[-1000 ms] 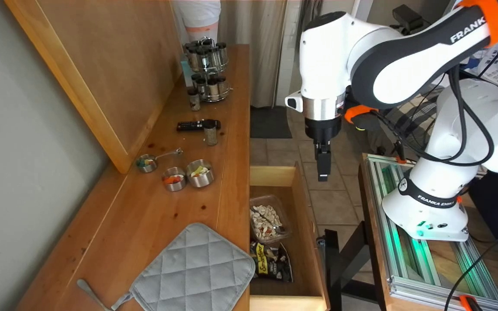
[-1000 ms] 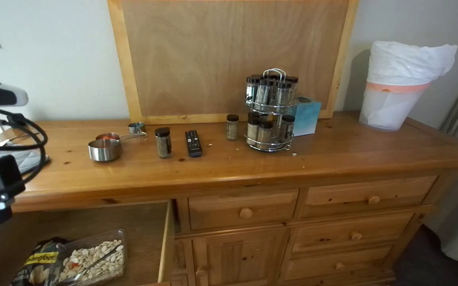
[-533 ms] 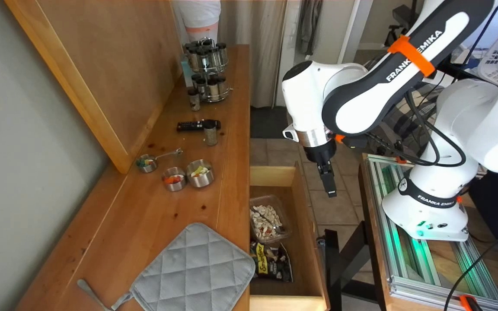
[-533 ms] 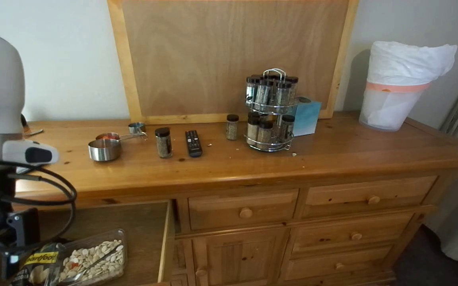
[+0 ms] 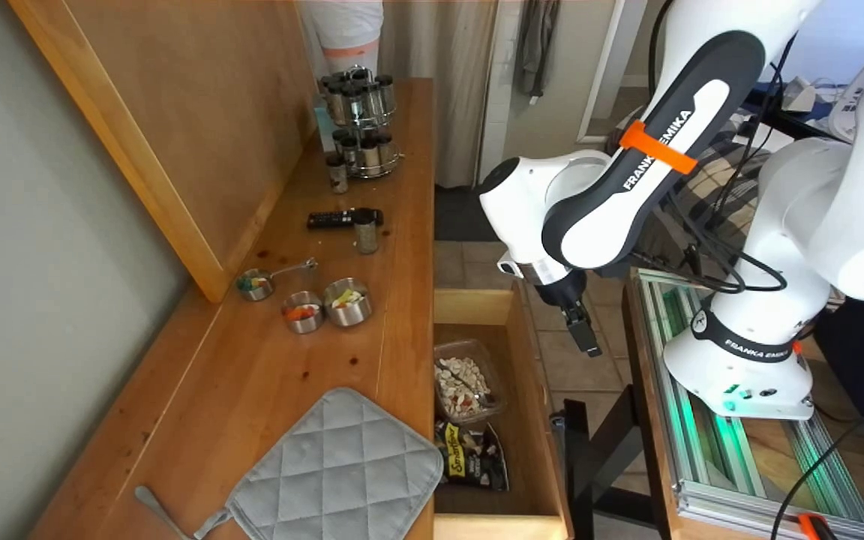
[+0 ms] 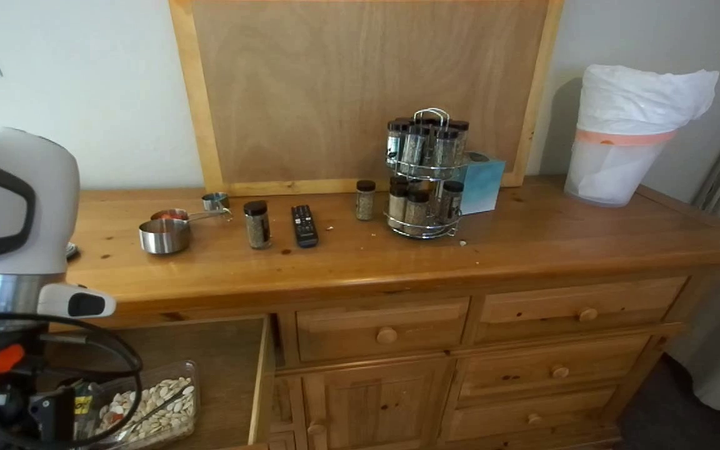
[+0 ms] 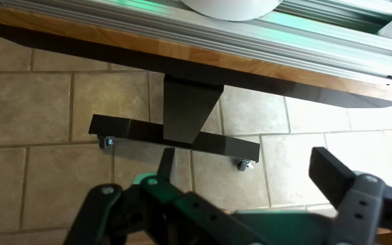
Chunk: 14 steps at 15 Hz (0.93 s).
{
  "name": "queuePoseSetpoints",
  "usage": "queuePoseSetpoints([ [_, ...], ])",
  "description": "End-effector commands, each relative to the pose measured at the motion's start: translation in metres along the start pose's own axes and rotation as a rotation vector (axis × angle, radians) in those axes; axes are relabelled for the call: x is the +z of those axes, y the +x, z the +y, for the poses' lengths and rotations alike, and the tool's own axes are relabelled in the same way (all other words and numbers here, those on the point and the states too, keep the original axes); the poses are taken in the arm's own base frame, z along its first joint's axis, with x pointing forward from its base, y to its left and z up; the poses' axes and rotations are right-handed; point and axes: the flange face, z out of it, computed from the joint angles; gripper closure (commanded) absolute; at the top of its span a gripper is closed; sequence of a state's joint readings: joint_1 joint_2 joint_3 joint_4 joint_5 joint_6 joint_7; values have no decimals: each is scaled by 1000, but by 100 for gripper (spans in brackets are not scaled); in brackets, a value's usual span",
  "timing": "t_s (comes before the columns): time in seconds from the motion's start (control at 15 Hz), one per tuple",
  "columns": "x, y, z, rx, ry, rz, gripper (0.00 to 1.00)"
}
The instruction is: Close the top drawer of the cabinet
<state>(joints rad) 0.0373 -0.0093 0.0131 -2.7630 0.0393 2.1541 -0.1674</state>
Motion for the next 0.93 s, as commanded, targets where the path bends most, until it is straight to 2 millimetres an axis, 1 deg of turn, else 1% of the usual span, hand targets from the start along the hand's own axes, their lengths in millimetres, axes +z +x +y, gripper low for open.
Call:
queuePoseSetpoints([
  [0.0,-2,0,0,-1,-1,3,0],
  [0.27,-2,0,0,-1,-1,5,0],
  [0.33,1,3,-2,-9,17,6,0],
  [0.53,20,16,0,22,-18,21,0],
  [0.87,51,31,8,54,10,42,0],
])
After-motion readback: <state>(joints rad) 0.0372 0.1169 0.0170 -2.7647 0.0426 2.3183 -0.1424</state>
